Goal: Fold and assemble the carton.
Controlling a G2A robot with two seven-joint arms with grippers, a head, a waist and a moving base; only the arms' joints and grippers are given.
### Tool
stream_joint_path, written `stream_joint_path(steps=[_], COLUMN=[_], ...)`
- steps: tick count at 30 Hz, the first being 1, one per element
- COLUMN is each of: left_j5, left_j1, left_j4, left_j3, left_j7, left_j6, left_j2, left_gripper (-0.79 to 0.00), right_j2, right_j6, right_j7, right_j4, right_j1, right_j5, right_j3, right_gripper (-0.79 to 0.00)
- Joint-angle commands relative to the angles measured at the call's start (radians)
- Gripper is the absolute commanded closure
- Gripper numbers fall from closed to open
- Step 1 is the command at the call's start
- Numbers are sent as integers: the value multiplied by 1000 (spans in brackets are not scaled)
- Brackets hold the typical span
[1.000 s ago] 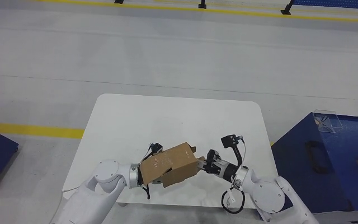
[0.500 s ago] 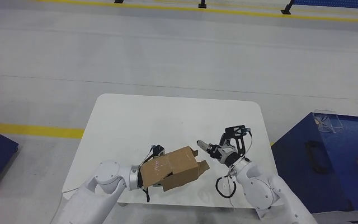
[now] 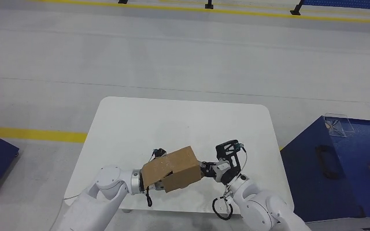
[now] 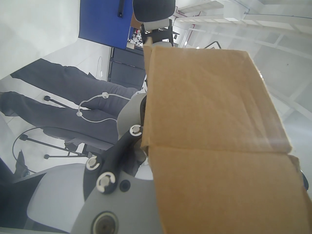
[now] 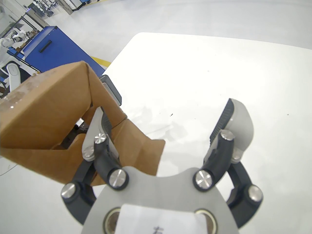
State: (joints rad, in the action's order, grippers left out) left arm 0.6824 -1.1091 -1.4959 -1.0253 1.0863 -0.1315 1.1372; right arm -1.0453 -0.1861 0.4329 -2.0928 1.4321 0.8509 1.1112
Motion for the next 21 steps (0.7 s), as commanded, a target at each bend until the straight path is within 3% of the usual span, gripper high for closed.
stream_joint_path(steps=[1,7,13,18,21], left_j5=[1,8,72,107,106], left_j1=[4,10,13,16,18], left_j4=[2,0,21,28,30], left_j3=[3,1,-8,-18,-19], left_j7=[2,6,53,81,91], left_j6=[-3,-12,-26,-9,1], left_j2=[1,1,3,4,4], left_gripper=[0,0,0,0,0], right_j2=[-3,-8,-3,1,0], right_j6=[-6,-19,-9,13,25], right_j7=[3,9,5,44,118], right_j4=[-2,-20,-35,48,102], right_j1=[-9,-4,42,65,71], right_j5=[9,3,-82,-212,-255], right_j3=[-8,17,128,239,230], right_gripper=[-785,-785,-785,-785,-785])
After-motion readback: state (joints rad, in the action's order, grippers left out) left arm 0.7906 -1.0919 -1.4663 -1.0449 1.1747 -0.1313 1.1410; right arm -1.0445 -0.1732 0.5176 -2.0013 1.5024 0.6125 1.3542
